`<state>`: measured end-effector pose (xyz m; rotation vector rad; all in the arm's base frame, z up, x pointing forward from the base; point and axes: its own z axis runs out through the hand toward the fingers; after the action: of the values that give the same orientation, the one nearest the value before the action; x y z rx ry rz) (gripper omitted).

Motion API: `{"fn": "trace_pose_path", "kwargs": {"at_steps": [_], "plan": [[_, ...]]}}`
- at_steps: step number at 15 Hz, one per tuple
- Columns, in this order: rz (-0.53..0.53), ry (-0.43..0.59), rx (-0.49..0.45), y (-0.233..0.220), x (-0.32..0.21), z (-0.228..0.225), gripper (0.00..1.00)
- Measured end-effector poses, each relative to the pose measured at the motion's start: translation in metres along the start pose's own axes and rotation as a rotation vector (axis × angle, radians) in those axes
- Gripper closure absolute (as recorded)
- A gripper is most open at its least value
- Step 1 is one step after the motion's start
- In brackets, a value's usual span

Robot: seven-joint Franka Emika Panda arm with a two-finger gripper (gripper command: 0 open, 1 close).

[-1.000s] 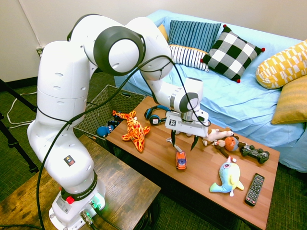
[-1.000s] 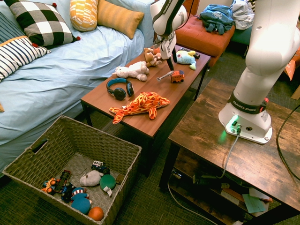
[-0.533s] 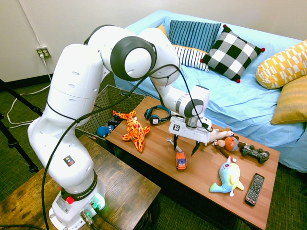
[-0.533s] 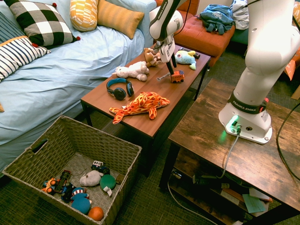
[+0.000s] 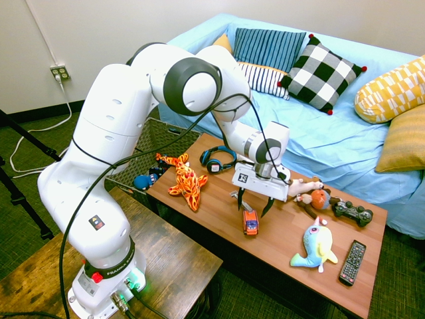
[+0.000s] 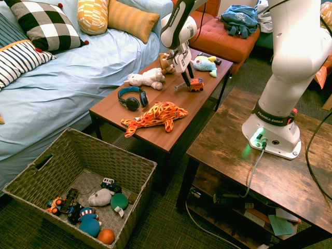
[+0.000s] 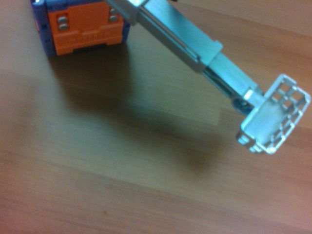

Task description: Put the toy car in the basket

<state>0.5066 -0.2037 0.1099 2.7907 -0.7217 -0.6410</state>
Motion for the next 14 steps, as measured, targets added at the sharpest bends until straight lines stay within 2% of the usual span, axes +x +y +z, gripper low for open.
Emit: {"fn": "trace_pose_path", "kwargs": {"at_steps": [14], "plan": [[0.061,-0.011,-0.030,0.011,0.006,0.004,1.00]]}}
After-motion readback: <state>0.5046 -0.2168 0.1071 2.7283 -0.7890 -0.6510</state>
